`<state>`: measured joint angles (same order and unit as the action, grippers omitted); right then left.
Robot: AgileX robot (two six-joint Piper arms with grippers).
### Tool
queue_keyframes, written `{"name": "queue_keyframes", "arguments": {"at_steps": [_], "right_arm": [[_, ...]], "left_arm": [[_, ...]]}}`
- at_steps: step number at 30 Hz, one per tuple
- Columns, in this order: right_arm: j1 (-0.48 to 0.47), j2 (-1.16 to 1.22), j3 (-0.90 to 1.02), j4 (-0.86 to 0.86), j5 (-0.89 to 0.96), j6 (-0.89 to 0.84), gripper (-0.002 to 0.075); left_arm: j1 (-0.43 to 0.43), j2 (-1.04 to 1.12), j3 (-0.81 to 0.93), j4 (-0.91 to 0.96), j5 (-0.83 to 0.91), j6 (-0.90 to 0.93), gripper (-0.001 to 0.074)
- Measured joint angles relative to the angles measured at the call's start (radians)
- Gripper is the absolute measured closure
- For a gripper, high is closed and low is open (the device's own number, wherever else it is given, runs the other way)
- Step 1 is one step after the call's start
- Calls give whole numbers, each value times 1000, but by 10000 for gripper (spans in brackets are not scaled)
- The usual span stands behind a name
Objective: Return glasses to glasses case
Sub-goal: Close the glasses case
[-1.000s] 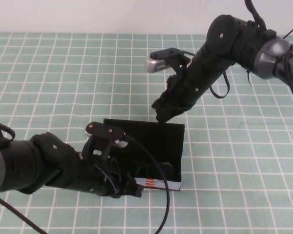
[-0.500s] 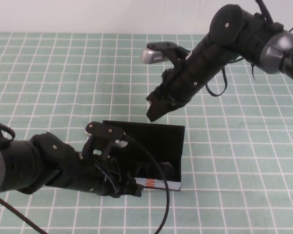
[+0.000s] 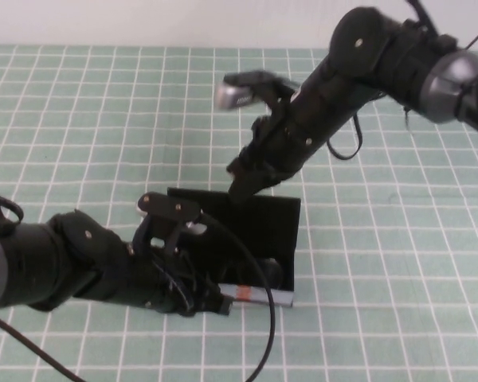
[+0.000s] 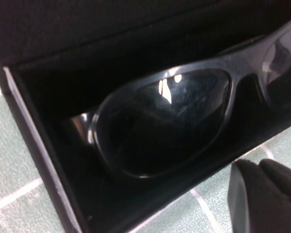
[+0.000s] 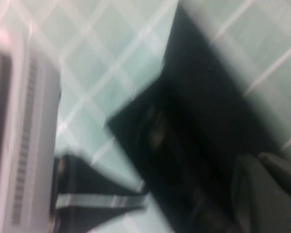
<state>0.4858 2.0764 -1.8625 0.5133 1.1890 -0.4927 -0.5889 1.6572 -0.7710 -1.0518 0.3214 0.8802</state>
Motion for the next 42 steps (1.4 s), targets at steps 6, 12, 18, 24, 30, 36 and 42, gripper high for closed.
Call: {"name": "queue_keyframes", "arguments": {"at_steps": [6,12,18,24,30,36,42], "right_arm": [[-38,-9,-31,-3,-84,25,740],[-46,39,-31,-22,-34,30,740],[-51,64,-35,3,-15,30,740],[-53,64,-35,105,10,3,740],[-51,64,-35,122,22,-15,740],[-51,65,-35,103,-75,-15,740],[-51,81,-35,102,-133,-15,740]], "left_arm": [[0,0,0,0,0,0,737],[0,0,0,0,0,0,737],[0,0,0,0,7,0,737],[0,0,0,3,9,0,737],[0,0,0,3,4,0,737],[0,0,0,3,2,0,737],[0,0,0,3,0,0,737]]}}
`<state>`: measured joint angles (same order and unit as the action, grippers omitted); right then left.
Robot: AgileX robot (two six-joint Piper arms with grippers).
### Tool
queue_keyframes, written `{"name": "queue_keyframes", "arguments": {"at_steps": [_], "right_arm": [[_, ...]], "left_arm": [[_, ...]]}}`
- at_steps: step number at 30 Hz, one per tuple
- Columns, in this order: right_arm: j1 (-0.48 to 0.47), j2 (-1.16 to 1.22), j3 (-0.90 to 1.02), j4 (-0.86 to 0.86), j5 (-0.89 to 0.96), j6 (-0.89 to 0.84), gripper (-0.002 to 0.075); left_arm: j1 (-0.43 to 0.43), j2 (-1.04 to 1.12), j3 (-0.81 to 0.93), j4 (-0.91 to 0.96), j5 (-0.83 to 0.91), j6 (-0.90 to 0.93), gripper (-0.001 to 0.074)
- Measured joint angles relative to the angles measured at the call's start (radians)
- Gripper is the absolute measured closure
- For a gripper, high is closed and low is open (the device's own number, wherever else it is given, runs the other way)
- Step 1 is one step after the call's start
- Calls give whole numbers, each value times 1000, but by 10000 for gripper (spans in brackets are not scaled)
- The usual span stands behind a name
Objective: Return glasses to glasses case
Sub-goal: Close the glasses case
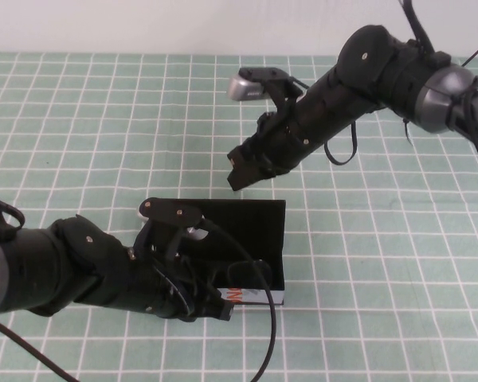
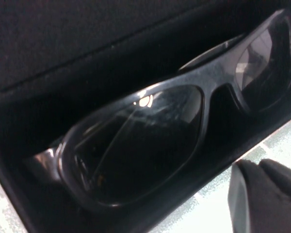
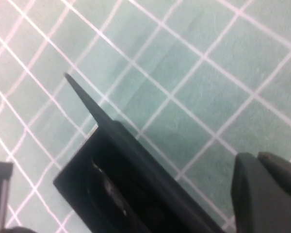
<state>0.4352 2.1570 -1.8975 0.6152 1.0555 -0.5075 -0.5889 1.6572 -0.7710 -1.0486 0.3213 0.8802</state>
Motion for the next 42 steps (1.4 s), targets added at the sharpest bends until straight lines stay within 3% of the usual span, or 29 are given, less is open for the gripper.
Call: {"name": "queue_keyframes", "arguments": {"at_steps": [13,27,36,42], "right_arm": [[2,16,5,33,152,-3,740],[69,1,223,31,153,-25,740],[98,-26,265,22,110,-27,740],[104,-89,277,3,69,-44,740]], "left_arm": [[0,0,0,0,0,0,737],[0,0,0,1,-4,0,737],[0,1,2,5,7,6,737],[0,-85,2,16,109,14,737]]}}
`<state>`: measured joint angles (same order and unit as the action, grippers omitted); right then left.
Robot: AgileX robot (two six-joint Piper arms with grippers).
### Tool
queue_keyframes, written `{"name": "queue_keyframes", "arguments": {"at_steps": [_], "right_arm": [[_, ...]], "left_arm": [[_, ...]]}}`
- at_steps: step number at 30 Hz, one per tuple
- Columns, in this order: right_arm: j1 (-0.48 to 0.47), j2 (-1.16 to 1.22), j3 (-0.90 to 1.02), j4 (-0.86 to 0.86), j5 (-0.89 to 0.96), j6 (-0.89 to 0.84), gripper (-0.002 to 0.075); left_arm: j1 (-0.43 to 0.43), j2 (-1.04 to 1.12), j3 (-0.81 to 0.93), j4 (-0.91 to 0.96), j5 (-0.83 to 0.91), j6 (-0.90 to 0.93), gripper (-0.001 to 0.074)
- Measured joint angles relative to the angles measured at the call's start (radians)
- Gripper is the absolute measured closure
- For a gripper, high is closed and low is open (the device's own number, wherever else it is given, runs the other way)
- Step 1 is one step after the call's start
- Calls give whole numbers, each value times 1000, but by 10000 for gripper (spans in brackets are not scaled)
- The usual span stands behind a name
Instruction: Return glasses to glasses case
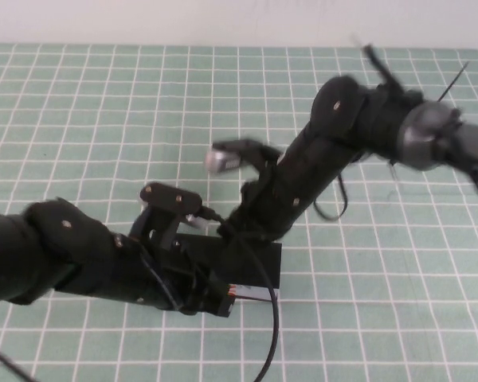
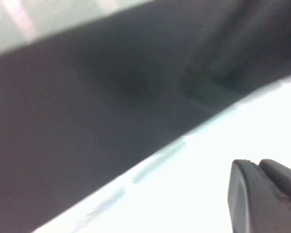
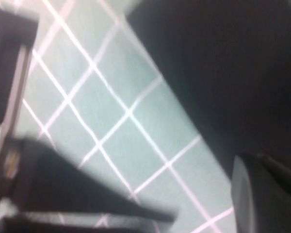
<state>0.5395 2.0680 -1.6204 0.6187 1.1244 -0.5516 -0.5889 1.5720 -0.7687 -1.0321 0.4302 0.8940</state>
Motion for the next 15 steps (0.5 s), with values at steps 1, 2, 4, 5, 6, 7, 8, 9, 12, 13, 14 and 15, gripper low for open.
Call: {"name": "queue_keyframes", "arguments": {"at_steps": [1,2,4,5,6,7,8,9,12,13,14,15], "right_arm": [[0,-30,2,-12,-20,-2,740],[0,-65,2,-23,-42,-4,740],[-6,-139,2,-54,-84,-9,740],[-9,-184,2,-83,-107,-9,740],[-13,-231,2,-122,-127,-9,740],[-15,-277,2,-159,-141,-9,740],[-17,-324,2,-210,-154,-9,740],[-16,-371,2,-266,-163,-1,740],[-17,-501,6,-418,-178,52,740],[-17,-540,12,-463,-182,71,740],[-19,-590,23,-499,-187,92,740],[-19,-641,37,-527,-192,110,740]], "left_arm": [[0,-31,0,3,17,12,737],[0,-66,0,3,32,35,737],[0,-138,0,17,56,99,737],[0,-183,0,41,69,136,737],[0,-220,0,67,81,161,737],[0,-269,0,109,88,181,737],[0,-320,0,161,93,193,737],[0,-372,0,209,95,197,737],[30,-532,0,379,110,166,737],[46,-573,0,429,110,140,737],[69,-624,0,477,112,99,737],[94,-672,0,519,112,51,737]]}}
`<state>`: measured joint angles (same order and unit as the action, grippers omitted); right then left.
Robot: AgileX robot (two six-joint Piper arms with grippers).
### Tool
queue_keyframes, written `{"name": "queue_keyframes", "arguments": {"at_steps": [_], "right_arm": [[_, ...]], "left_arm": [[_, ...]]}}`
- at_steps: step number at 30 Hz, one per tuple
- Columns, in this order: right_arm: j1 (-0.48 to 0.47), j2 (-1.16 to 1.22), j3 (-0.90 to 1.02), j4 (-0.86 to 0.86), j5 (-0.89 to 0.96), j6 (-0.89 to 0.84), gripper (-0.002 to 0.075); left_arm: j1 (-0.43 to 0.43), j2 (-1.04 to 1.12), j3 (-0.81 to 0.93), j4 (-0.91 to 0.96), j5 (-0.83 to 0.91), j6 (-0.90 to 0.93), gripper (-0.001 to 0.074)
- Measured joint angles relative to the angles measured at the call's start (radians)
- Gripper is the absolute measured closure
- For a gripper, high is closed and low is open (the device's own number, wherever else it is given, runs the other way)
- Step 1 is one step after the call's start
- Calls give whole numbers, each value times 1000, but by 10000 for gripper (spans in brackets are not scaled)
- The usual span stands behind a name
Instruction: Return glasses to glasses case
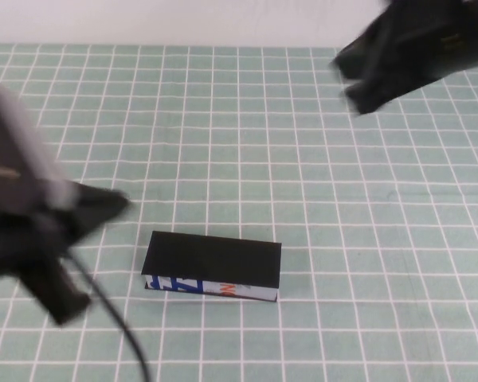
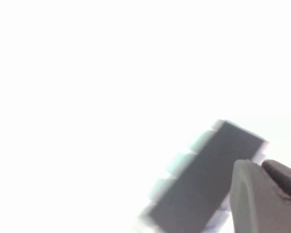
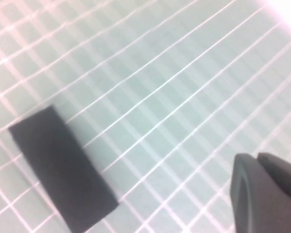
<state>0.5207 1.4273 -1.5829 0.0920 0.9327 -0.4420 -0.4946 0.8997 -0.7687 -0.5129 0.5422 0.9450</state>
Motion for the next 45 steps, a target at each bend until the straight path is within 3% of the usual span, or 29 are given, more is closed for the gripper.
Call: {"name": "queue_keyframes", "arguments": {"at_steps": [4,9,15,23,31,39,45], "right_arm": [[0,-209,114,-33,-57,46,740],[0,-514,404,-39,-235,96,740],[0,-905,858,-62,-458,157,740],[0,-1281,1283,-68,-482,206,740],[-2,-1364,1356,-54,-517,212,740],[-2,-1364,1385,281,-525,214,740],[-2,-1364,1390,396,-484,214,740]], "left_arm": [[101,-157,0,128,7,-171,737],[179,-273,0,224,39,-324,737],[187,-290,0,237,191,-413,737],[187,-299,61,204,166,-483,737],[187,-299,67,190,111,-506,737],[187,-299,67,190,96,-506,737],[187,-299,67,190,96,-506,737]]}}
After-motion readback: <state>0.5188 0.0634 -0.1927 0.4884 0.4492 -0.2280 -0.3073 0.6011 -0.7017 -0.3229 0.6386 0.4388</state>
